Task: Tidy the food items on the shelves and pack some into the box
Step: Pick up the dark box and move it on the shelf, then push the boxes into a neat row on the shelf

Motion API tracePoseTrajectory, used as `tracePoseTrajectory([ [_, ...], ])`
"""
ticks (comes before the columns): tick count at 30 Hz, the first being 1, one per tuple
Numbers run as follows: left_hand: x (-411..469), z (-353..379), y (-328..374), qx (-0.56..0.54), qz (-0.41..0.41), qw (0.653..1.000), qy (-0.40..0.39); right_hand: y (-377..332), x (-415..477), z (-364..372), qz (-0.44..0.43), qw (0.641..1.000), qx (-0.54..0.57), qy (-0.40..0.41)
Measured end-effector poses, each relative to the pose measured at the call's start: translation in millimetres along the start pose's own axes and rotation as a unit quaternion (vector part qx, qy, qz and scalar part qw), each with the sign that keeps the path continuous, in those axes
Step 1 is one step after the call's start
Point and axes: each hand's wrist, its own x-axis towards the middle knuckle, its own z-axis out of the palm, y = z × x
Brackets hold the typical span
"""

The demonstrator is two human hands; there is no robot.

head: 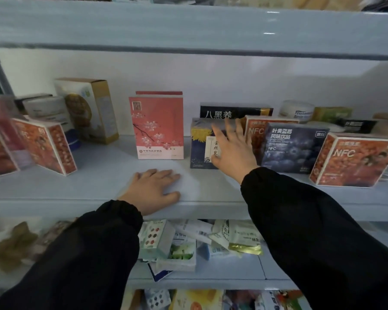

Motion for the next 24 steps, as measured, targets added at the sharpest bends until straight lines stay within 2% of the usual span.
tracePoseTrajectory([
  [3, -3, -1, 3, -0.013, -0.014, 1.000, 0.014, 6, 1, -1, -0.012, 1.000, 0.000, -0.018],
  [5, -7, -1, 6, -0.032, -0.028, 0.998, 0.035, 1, -4, -2, -0.027, 0.999, -0.017, 0.007],
  [6, -10, -2, 7, -0.044, -0.041, 0.997, 0.045, -5, -8, -3, -0.056, 0.998, -0.010, 0.036],
  [8, -15, -1, 6, -0.055, -0.072, 0.994, 0.065, -23, -18, -2, -0.165, 0.983, 0.044, 0.065],
  [9, -18, -1, 5, -0.050, -0.087, 0.993, 0.070, -33, -23, 0, -0.221, 0.971, 0.078, 0.044],
  [11, -26, 2, 0, -0.027, -0.114, 0.991, 0.071, -52, -31, 10, -0.276, 0.950, 0.136, -0.055],
  [14, -45, 7, -17, 0.014, -0.174, 0.983, 0.061, -75, -31, 33, -0.266, 0.928, 0.172, -0.198],
  [16, -60, 7, -32, 0.039, -0.214, 0.975, 0.045, -92, -23, 41, -0.256, 0.917, 0.166, -0.258],
  [19, -85, 2, -60, 0.044, -0.261, 0.964, 0.025, -121, -11, 46, -0.270, 0.903, 0.143, -0.302],
  [24, -119, -7, -114, 0.010, -0.320, 0.947, 0.022, -182, 4, 55, -0.291, 0.894, 0.134, -0.312],
])
